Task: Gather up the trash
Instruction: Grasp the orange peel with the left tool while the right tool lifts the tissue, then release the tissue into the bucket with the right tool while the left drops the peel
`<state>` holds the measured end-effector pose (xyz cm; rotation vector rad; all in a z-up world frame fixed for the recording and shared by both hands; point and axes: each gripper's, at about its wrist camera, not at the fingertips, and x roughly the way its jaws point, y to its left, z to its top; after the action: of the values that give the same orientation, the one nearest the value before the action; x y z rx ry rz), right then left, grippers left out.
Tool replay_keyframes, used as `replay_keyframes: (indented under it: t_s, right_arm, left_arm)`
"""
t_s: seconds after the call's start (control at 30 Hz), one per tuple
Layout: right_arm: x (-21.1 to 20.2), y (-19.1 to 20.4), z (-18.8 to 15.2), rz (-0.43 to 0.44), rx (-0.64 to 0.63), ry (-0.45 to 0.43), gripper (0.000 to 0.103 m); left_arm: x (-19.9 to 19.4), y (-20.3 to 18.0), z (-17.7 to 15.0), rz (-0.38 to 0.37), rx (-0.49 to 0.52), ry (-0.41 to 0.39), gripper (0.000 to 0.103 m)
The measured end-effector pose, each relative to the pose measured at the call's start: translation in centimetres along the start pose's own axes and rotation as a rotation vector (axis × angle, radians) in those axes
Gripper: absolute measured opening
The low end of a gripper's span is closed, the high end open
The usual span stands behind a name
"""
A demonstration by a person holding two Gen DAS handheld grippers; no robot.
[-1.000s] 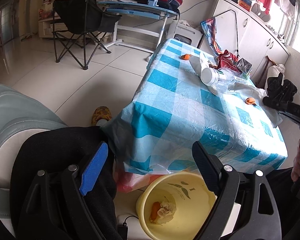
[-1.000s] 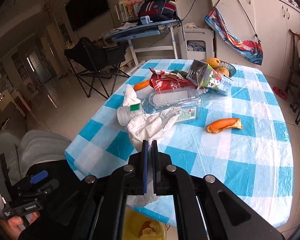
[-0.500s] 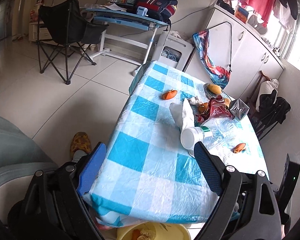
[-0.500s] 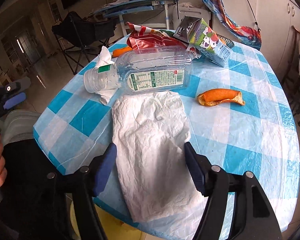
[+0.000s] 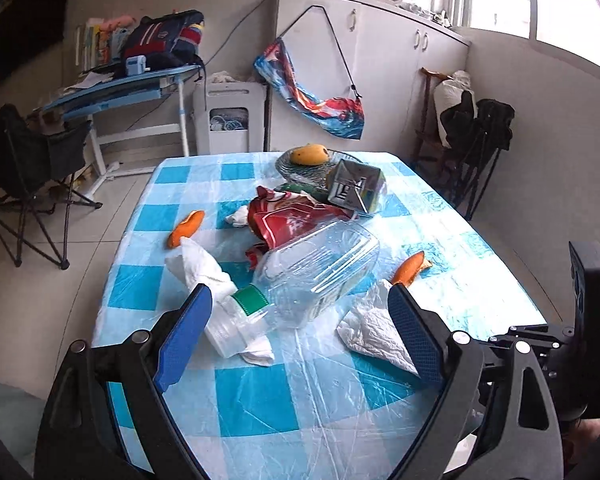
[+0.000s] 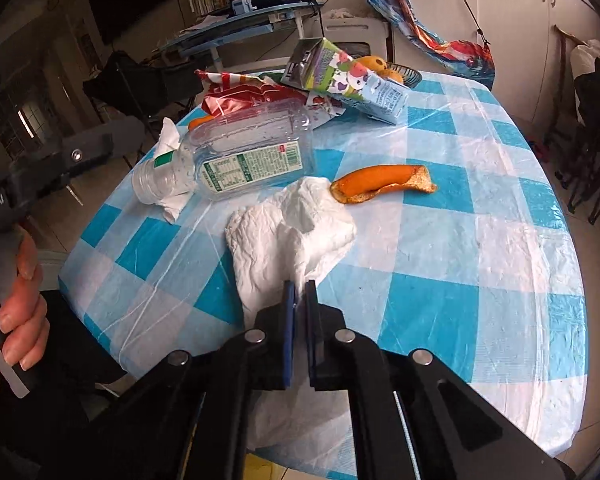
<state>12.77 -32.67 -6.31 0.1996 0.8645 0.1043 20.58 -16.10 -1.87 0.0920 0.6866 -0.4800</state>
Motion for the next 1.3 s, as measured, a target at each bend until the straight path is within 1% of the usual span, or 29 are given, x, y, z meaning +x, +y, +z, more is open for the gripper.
replay_keyframes:
  t_s: [0.07, 0.17, 0.23, 0.3, 0.33, 0.37, 0.4, 0.47, 0.5, 0.53, 0.57, 0.63, 0.7, 0.73, 0.83, 0.93, 1.0, 1.17, 1.23, 1.3]
  right_arm:
    - [-1.8, -2.8, 0.1, -0.05, 0.096, -0.063, 0.006]
    - [-4.6, -6.8, 0.1, -0.082, 0.252, -0.168, 0.006]
    - [-6.1, -8.6, 0.1, -0.088, 0.323, -0.231, 0.006]
    - [-7.0, -9.4, 0.1, -0.077, 0.367, -0.275, 0.006]
    - [-7.2, -9.5, 0.2, -0.063, 0.38, -0.289, 0.006]
    - [-7.3, -9.5, 0.2, -0.053, 0.386, -0.296, 0.007]
    - [-7.2, -9.4, 0.3, -0.046, 0.385, -0.296, 0.008]
    - [-6.9, -9.0, 0.5, -0.025, 0.384, -0.29, 0.009]
    - [-6.6, -8.9, 0.6, -0.012, 0.386, -0.286, 0.009]
    - [-6.4, -8.8, 0.7, -0.003, 0.385, -0.282, 0.009]
    - [-6.3, -8.8, 0.7, 0.004, 0.383, -0.281, 0.009]
    - [-6.3, -8.7, 0.9, 0.025, 0.382, -0.282, 0.009]
    - [-6.4, -8.5, 1.0, 0.049, 0.381, -0.285, 0.009]
    - [-6.4, -8.3, 0.9, 0.062, 0.376, -0.285, 0.009]
    - [-6.1, -7.0, 0.8, 0.108, 0.344, -0.265, 0.009]
    - [-5.5, -4.7, 0.7, 0.158, 0.28, -0.223, 0.009]
    - [-5.4, -2.7, 0.4, 0.192, 0.215, -0.2, 0.009]
    - [-6.3, 2.4, -1.0, 0.263, 0.062, -0.167, 0.009]
    - [-6.5, 4.1, -2.6, 0.296, 0.03, -0.138, 0.009]
    - [-6.4, 5.8, -4.6, 0.332, 0.004, -0.081, 0.009]
  left_arm:
    - [1.2, -2.0, 0.7, -0.054, 0.039, 0.024, 0.086]
    - [3.7, -5.9, 1.8, -0.108, 0.136, 0.068, 0.086]
    - [6.1, -8.7, 2.4, -0.103, 0.23, 0.102, 0.086]
    - [8.5, -10.9, 2.6, -0.086, 0.316, 0.14, 0.085]
    - [9.7, -11.7, 2.5, -0.065, 0.35, 0.153, 0.082]
    - [10.7, -12.4, 2.4, -0.052, 0.374, 0.173, 0.076]
    - [11.6, -13.0, 2.2, -0.044, 0.387, 0.196, 0.072]
    - [13.2, -13.4, 2.0, -0.038, 0.398, 0.242, 0.05]
    - [13.8, -13.4, 1.9, -0.047, 0.4, 0.256, 0.043]
    - [13.7, -13.4, 2.0, -0.055, 0.393, 0.248, 0.03]
    - [13.5, -13.3, 2.1, -0.061, 0.393, 0.256, 0.018]
    - [12.4, -13.6, 1.7, -0.068, 0.393, 0.253, 0.016]
    - [10.9, -13.2, 1.1, -0.094, 0.365, 0.25, 0.014]
    - [9.9, -12.7, 0.8, -0.111, 0.335, 0.248, 0.014]
    - [6.3, -10.2, -0.4, -0.164, 0.193, 0.238, 0.014]
    - [2.6, -7.1, -1.9, -0.184, 0.061, 0.222, 0.014]
    - [0.0, -5.2, -3.1, -0.179, -0.004, 0.209, 0.014]
    - [-6.6, -1.0, -6.3, -0.129, -0.134, 0.167, 0.014]
    - [-8.9, 0.4, -7.7, -0.111, -0.177, 0.156, 0.014]
    - [-10.7, 1.3, -9.4, -0.093, -0.2, 0.154, 0.014]
